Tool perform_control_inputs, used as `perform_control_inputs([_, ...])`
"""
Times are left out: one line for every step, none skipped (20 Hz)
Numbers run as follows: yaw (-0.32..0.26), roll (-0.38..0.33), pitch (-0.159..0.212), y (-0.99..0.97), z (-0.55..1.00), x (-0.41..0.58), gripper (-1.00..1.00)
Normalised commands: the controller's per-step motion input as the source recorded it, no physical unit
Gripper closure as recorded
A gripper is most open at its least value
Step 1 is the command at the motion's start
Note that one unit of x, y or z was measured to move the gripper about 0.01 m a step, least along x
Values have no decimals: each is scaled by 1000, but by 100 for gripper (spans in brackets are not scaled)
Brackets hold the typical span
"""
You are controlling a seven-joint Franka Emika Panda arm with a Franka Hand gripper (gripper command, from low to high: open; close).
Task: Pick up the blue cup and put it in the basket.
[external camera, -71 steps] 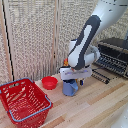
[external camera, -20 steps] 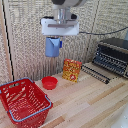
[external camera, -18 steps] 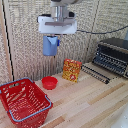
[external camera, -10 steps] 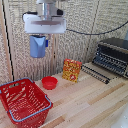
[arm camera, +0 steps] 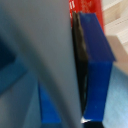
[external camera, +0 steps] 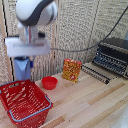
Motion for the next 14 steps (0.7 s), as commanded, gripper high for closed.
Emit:
perform_control_inputs([50,-189,102,454,-809,0,100])
perform_control_inputs([47,-192,93,437,-806,0,100])
perform_control_inputs([44,-172,86,466,-709,0,100])
perform_control_inputs([32,-107,57,426,-577,3,100])
perform_control_inputs([31,-49,42,337,-557,3,100])
perform_control_inputs([35,-21,26,263,-477,0,100])
perform_control_inputs([42,-14,13,231,-446,0,100])
perform_control_inputs([40,-15,0,217,-400,0,100])
perform_control_inputs([31,-11,-3,203,-354,0,100])
perform_control_inputs([14,-15,-66,189,-357,6,100])
perform_control_inputs([0,-14,-97,117,-231,46,100])
perform_control_inputs([0,-23,-115,91,-114,80,-100])
perform_control_inputs([0,-23,-129,86,0,111,-100])
perform_control_inputs([0,-15,-108,71,11,120,-100])
